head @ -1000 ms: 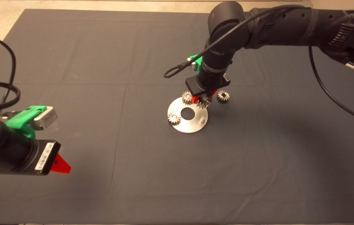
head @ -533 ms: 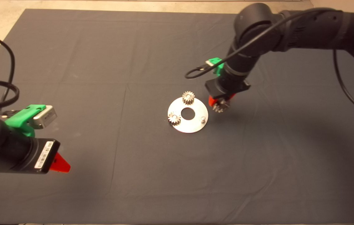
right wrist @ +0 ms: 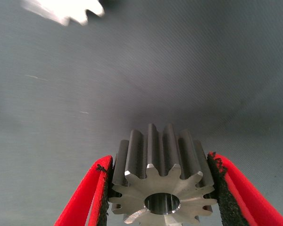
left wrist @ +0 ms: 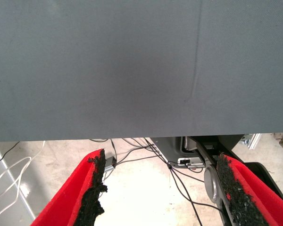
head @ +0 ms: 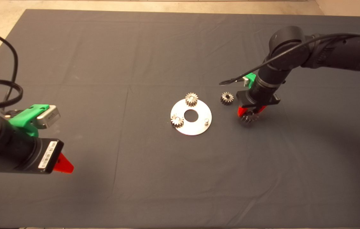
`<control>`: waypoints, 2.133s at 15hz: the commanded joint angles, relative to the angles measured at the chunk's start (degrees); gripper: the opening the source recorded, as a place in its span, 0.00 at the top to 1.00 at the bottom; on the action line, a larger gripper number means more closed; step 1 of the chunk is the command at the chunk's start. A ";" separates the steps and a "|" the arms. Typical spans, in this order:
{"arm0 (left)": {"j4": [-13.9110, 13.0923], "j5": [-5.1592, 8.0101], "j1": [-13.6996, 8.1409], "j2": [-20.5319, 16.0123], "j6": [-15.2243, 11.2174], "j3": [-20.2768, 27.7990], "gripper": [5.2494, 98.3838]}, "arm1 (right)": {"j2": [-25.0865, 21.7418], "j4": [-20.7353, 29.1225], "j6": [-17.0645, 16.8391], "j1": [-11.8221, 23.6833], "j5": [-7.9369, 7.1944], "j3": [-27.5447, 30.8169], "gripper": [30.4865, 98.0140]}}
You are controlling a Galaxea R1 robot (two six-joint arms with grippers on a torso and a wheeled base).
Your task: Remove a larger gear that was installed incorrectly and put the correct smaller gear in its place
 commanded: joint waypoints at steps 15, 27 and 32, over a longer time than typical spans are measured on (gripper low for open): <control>-0.30 7.60 -0.77 0.23 -0.07 -0.26 0.42 | 1.17 2.24 0.62 0.35 -7.80 0.42 0.70; -0.38 7.60 -0.78 0.23 -0.42 0.01 0.42 | 3.55 2.16 -0.22 0.26 -7.80 -2.09 0.45; -0.20 7.60 -0.69 0.06 -0.51 0.27 0.42 | 5.22 2.34 -2.81 2.80 -7.80 -6.54 0.44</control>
